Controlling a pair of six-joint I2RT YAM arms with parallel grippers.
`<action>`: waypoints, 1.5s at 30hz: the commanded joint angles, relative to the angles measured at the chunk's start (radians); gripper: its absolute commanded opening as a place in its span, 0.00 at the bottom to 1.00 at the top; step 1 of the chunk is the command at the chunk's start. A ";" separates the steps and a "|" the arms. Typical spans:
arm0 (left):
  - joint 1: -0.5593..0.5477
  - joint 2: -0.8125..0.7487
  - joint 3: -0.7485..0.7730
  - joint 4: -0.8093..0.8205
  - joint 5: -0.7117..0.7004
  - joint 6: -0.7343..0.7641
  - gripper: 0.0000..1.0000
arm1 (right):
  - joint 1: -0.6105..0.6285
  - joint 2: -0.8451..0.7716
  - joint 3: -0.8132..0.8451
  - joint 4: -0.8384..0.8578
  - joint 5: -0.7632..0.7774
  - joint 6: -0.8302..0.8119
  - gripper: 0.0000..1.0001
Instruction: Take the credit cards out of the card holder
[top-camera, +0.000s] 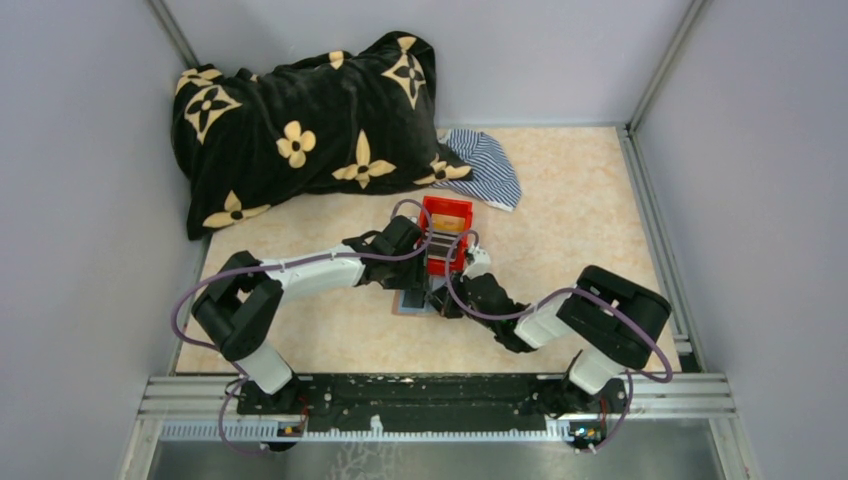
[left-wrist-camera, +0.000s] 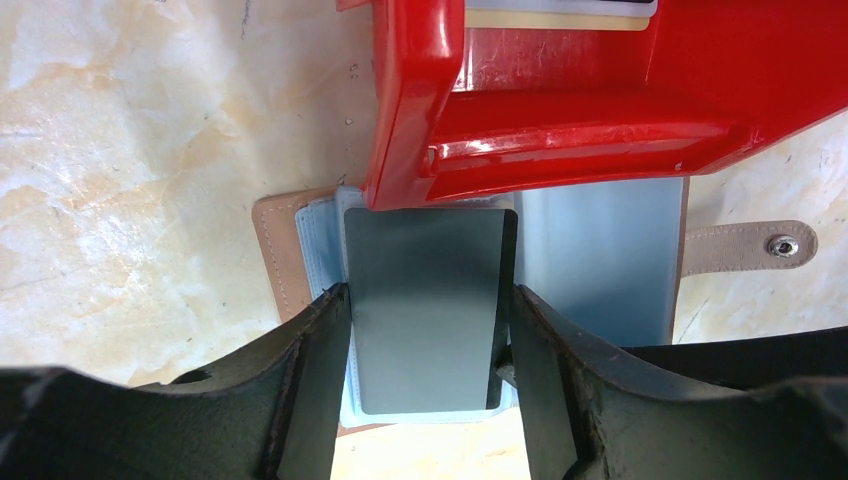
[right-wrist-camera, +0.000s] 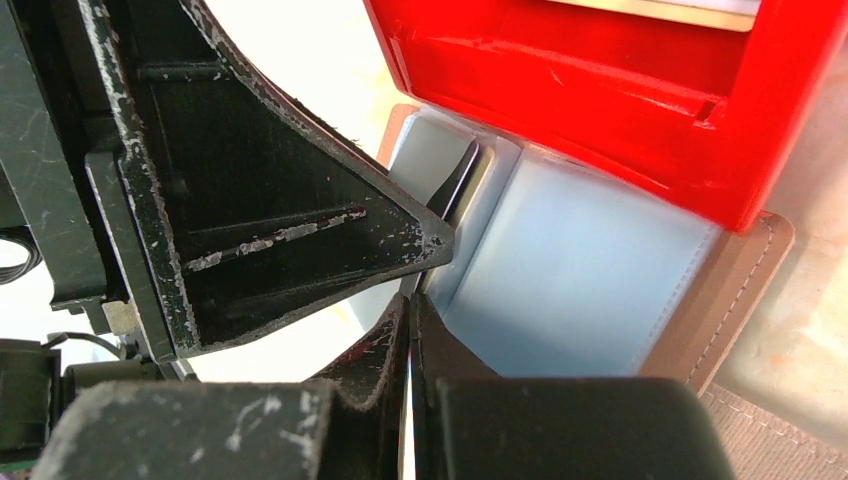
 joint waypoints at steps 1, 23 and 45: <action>-0.008 0.025 -0.018 0.038 0.064 -0.026 0.62 | 0.001 0.002 0.014 0.034 -0.054 -0.002 0.00; -0.008 0.021 -0.028 0.084 0.133 -0.025 0.43 | -0.008 0.039 0.045 0.085 -0.112 0.013 0.25; -0.008 0.026 -0.030 0.094 0.130 -0.027 0.43 | -0.016 0.245 0.070 0.432 -0.339 0.170 0.24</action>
